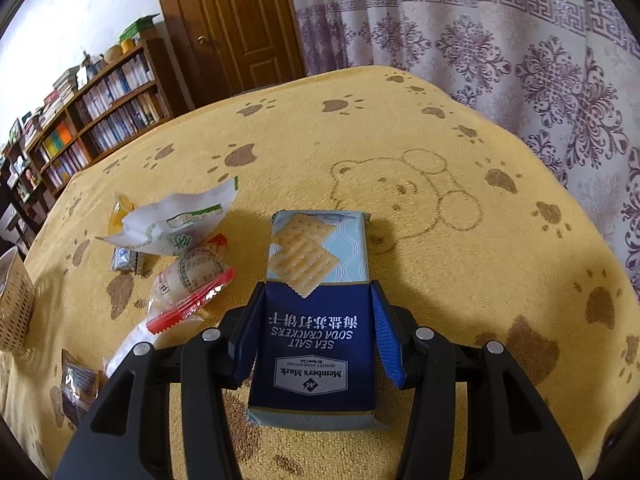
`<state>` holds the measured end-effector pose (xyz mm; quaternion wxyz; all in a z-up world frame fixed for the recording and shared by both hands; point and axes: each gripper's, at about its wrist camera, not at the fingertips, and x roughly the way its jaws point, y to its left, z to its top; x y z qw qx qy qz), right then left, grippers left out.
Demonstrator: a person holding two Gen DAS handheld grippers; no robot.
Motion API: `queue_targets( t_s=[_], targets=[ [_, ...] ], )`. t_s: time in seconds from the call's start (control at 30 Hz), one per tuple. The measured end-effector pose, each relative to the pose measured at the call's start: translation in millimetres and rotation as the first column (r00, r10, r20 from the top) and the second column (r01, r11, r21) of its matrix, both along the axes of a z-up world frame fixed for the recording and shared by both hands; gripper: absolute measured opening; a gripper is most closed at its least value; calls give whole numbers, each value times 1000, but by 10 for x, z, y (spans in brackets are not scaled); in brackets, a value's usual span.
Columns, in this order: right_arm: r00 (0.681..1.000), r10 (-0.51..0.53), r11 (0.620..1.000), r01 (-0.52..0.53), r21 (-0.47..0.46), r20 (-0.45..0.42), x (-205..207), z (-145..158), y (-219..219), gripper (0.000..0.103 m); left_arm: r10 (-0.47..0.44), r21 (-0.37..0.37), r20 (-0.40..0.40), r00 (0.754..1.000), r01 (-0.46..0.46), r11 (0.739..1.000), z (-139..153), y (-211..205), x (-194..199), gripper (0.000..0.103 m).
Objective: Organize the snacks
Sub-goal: 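Carry the cracker box to the white basket and release it with the right gripper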
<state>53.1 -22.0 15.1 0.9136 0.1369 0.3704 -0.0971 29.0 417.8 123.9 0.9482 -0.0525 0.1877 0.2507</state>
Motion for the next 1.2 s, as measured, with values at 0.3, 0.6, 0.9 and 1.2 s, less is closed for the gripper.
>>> queue_targets(
  t_s=[0.3,0.6,0.9,1.2],
  targets=[
    [995,-58,997,63,-52,85,-136,284,100,50,40,-13,3,999,-40,999,-9,208,2,97],
    [981,90,994,-79,-72,172,-101,647,787,50,93,-64,4,996,-93,994,17,536,-52,97],
    [894,396,917,-396,-44,209,-6,867,2016,50,115,-80,29,993,-113,990,117,760,-216,97],
    [791,584,808,-589,-29,183,111,944,3035,50,149,-133,59,987,-140,981,186,953,-362,97]
  ],
)
